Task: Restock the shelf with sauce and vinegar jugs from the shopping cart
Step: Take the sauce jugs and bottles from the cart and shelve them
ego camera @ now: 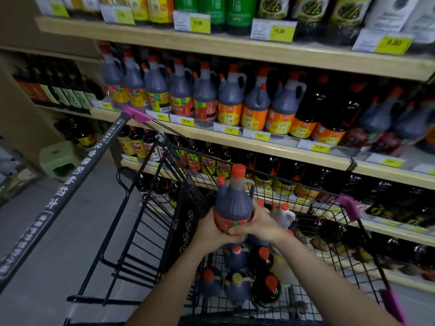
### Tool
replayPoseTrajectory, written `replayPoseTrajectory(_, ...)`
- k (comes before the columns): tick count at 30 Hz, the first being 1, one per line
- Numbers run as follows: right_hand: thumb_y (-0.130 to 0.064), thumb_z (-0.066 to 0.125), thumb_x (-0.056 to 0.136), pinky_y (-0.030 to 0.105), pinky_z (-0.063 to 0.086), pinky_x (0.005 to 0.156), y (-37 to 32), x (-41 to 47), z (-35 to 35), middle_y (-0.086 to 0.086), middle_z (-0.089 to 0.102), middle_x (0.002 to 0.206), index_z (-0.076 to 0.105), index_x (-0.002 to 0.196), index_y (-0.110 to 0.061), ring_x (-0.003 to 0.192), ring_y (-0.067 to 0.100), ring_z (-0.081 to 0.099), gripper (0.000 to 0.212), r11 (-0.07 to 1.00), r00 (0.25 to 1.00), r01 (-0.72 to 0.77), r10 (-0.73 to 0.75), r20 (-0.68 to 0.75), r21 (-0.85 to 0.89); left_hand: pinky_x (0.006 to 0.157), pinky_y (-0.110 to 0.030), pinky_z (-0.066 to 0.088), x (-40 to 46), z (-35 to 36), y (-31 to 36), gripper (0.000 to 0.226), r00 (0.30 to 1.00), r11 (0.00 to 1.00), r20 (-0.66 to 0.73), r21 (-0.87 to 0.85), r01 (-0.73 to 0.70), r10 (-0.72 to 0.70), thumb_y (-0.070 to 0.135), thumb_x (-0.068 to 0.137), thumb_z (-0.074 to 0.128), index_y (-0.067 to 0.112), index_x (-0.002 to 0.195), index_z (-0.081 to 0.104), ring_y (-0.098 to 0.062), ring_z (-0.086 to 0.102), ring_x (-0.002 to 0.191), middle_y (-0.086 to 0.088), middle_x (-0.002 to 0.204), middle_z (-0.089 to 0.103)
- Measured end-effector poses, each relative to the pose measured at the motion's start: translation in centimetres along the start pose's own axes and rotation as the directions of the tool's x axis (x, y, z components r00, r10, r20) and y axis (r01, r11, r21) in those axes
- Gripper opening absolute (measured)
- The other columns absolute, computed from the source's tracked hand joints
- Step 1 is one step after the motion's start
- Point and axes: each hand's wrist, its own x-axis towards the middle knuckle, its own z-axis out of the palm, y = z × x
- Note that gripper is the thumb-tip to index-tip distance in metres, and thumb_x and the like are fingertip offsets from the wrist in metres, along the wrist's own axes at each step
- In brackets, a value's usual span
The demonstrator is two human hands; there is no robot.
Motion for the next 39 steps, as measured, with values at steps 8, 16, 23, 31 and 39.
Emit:
replayPoseTrajectory(8,-0.02,0.092,0.048,0.051,0.052,0.091,5.2,-3.2,-2.7,0.011,0.068,0.114,0.049,0.126,-0.01,0.105,0.027,0.065,0.089,0.989,0.97,-0.087,0.112,-0.217,0.12,0.103,-0.027,0.037,-0.3,-1.0,-4.6,0.104,0.944,0.963,0.288,0.256,0.086,-0.161,0.021,0.058,0.088,0.026,0.143,0.03,-0.008,0.04,0.127,0.008,0.134,0.044)
replayPoseTrajectory(16,-0.006,0.088,0.056,0.022,0.057,0.072,10.7,-4.6,-4.3,0.002,0.068,0.105,0.052,0.118,-0.011,0.09,0.009,0.069,0.071,0.966,0.912,-0.175,0.232,-0.337,0.191,0.097,-0.029,0.043,0.7,-1.6,-13.8,0.044,0.765,0.751,0.406,0.643,0.149,-0.5,0.008,0.076,0.075,0.011,0.118,0.063,-0.018,0.054,0.117,-0.005,0.12,0.062)
replayPoseTrajectory(23,0.007,0.081,0.06,0.03,0.056,0.072,12.9,-3.4,-4.6,0.0,0.068,0.101,0.056,0.106,-0.021,0.088,0.013,0.067,0.059,0.947,0.867,-0.172,0.276,-0.415,0.271,0.094,-0.031,0.048,2.8,-0.2,-16.1,0.041,0.823,0.839,0.392,0.516,0.174,-0.412,0.009,0.078,0.073,0.01,0.117,0.061,-0.02,0.06,0.109,-0.007,0.113,0.065)
replayPoseTrajectory(31,-0.002,0.088,0.052,0.041,0.054,0.082,13.9,-2.5,-5.1,0.011,0.068,0.109,0.053,0.119,-0.01,0.1,0.026,0.065,0.076,0.932,0.856,-0.175,0.304,-0.418,0.318,0.08,-0.025,0.048,3.9,0.0,-16.4,0.022,0.922,0.89,0.221,0.404,0.21,-0.318,0.006,0.074,0.076,0.016,0.092,0.069,-0.007,0.063,0.084,0.001,0.086,0.069)
replayPoseTrajectory(39,0.007,0.08,0.061,0.029,0.053,0.072,12.3,-1.9,-5.0,-0.002,0.066,0.099,0.052,0.109,-0.019,0.089,0.014,0.064,0.061,0.949,0.869,-0.146,0.258,-0.422,0.281,0.057,-0.014,0.04,4.1,-1.9,-12.8,0.033,0.972,0.906,0.129,0.404,0.129,-0.196,0.009,0.071,0.078,0.031,0.057,0.058,0.003,0.052,0.06,0.013,0.061,0.058)
